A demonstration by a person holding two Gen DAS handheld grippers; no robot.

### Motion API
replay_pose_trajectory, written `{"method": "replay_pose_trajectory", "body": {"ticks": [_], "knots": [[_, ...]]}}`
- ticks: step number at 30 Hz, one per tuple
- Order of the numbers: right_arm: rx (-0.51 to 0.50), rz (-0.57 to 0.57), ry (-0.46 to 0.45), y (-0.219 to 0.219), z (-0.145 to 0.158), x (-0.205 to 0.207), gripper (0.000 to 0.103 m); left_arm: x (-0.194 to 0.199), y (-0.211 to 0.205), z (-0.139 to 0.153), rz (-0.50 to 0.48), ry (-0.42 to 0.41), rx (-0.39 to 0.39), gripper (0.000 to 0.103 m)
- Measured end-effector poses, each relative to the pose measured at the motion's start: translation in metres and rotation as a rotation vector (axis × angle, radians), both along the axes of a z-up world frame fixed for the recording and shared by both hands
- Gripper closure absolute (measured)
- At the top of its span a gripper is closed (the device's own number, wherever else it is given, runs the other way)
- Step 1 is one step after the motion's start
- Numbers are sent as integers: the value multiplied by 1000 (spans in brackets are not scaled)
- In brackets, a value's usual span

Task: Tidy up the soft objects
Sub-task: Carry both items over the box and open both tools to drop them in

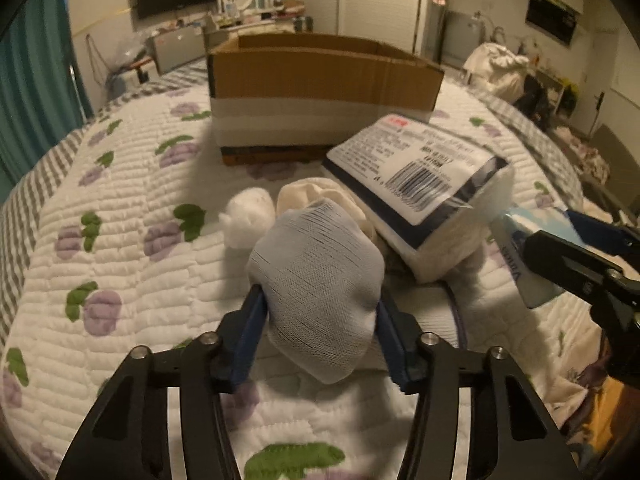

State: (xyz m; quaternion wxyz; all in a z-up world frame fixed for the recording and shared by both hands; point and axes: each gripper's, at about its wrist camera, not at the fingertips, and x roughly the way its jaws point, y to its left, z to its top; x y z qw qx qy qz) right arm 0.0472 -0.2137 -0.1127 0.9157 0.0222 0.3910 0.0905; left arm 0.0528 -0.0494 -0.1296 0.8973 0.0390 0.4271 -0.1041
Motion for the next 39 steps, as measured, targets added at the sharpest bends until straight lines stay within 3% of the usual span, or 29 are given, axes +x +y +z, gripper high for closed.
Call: {"method": "replay_pose_trajectory", "body": {"ticks": [7,14,20,26,32,39], "knots": [[13,10,-65,0,28,-15,31,-30,2,43,6,-90,2,58],[22,51,-195,1,90,-19,31,-35,5,110,19,-226,5,58],[-10,99,-326,5,157,9,31,-5,4,155,30,-308,-13,58],[-43,112,-362,9,192,84,31,63,-3,172,41,-340,4,58],[28,86,-296,0,177,179,31,144,-11,155,59,-295,40,58],[11,96,-175,11,108,260,31,206,-19,105,37,-229,80,58]]}}
